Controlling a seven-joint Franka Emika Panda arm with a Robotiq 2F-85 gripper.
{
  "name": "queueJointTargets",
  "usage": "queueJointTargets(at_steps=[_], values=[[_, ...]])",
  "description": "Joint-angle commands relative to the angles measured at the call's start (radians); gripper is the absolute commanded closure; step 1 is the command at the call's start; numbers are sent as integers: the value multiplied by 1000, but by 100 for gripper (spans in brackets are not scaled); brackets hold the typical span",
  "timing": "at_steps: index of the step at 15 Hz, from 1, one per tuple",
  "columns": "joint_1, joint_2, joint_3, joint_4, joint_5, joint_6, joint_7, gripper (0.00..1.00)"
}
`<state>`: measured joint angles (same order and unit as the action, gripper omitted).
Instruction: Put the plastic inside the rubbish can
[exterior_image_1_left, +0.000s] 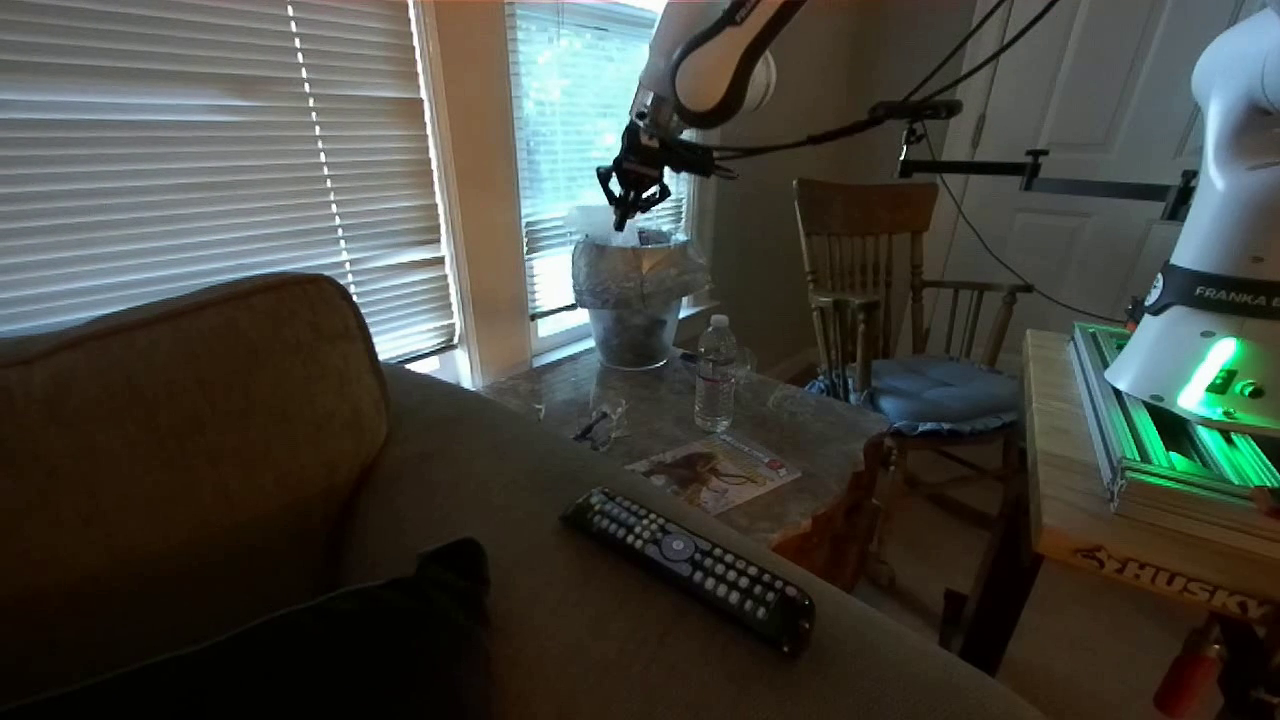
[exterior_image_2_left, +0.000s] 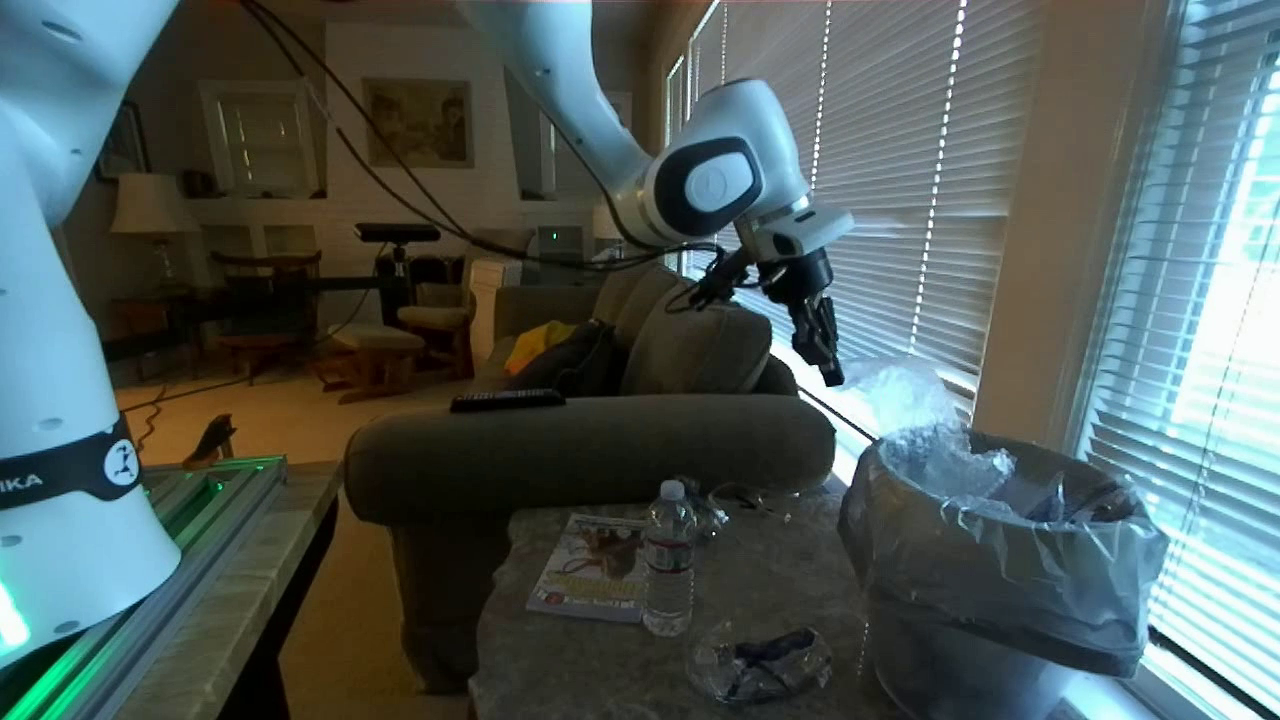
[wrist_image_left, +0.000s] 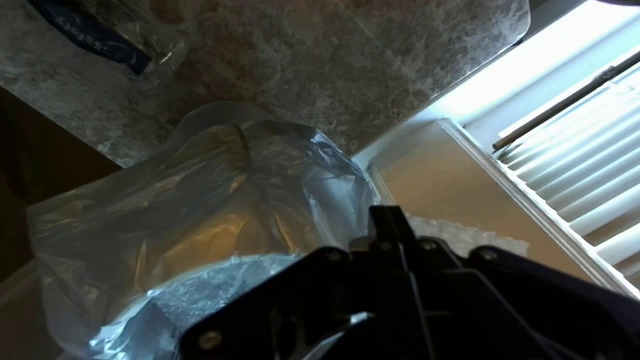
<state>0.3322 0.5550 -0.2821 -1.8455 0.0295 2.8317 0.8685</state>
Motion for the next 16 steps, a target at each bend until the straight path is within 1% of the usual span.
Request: queueJointTargets(at_steps=[1, 2, 5, 8, 12, 16], values=[[-107, -89, 85, -4, 65, -165, 11, 99], [-131, -91, 96, 15, 70, -216, 26, 99], [-181, -56, 102, 90, 82, -289, 107, 99], [-217, -5, 100, 170, 88, -301, 210, 99], [-233, 88, 74, 292, 56, -328, 366, 99], [-238, 204, 54, 432, 35, -401, 481, 99]])
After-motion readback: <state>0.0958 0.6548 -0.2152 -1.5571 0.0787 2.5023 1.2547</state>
